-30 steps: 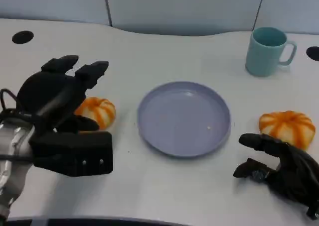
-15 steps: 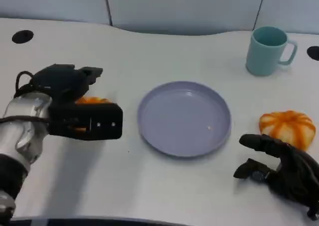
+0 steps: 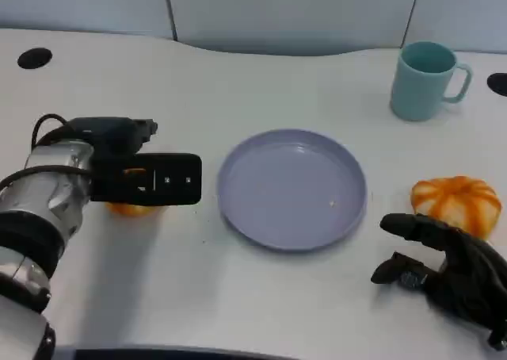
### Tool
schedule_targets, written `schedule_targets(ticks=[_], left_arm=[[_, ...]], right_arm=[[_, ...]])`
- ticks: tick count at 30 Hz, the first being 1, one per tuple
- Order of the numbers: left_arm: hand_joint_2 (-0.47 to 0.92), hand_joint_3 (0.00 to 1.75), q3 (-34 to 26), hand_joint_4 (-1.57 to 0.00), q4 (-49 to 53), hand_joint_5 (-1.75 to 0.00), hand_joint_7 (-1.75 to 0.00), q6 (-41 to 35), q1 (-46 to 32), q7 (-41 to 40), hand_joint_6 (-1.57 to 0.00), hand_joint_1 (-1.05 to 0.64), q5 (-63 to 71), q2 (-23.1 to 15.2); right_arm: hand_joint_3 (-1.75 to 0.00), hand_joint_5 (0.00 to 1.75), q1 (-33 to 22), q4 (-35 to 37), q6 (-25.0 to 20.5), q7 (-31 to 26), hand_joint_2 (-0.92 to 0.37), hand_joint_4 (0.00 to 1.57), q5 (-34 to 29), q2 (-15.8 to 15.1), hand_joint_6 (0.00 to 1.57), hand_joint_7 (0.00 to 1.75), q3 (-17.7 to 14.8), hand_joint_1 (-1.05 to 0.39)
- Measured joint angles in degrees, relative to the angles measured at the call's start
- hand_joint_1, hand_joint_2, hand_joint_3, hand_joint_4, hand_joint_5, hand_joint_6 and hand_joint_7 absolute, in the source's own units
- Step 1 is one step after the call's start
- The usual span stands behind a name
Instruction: Grasp the bread from the table and place it into the plate.
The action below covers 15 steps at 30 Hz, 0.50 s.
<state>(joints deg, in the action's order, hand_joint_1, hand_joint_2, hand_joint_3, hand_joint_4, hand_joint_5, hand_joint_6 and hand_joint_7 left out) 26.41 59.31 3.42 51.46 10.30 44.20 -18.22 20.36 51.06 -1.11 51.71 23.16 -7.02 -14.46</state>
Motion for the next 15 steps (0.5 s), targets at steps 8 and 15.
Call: schedule_targets(ticks=[8, 15], left_arm=[[0.81, 0.00, 0.2, -0.02, 0.5, -0.01, 0.00, 0.1, 0.0, 0.0, -0.12, -0.58, -0.4, 0.0], [0.81, 0.00, 0.5, -0.02, 0.5, -0.01, 0.00, 0.1, 0.0, -0.1, -0.12, -0.58, -1.2, 0.0]], right_arm=[[-0.12, 1.12, 0.0, 0.0, 0.0, 0.0, -0.92, 0.68, 0.0, 0.0, 0.82, 0.51, 0.0, -0.37], [-0.12, 1.12, 0.0, 0.0, 0.0, 0.0, -0.92, 0.68, 0.0, 0.0, 0.82, 0.51, 0.0, -0.37]])
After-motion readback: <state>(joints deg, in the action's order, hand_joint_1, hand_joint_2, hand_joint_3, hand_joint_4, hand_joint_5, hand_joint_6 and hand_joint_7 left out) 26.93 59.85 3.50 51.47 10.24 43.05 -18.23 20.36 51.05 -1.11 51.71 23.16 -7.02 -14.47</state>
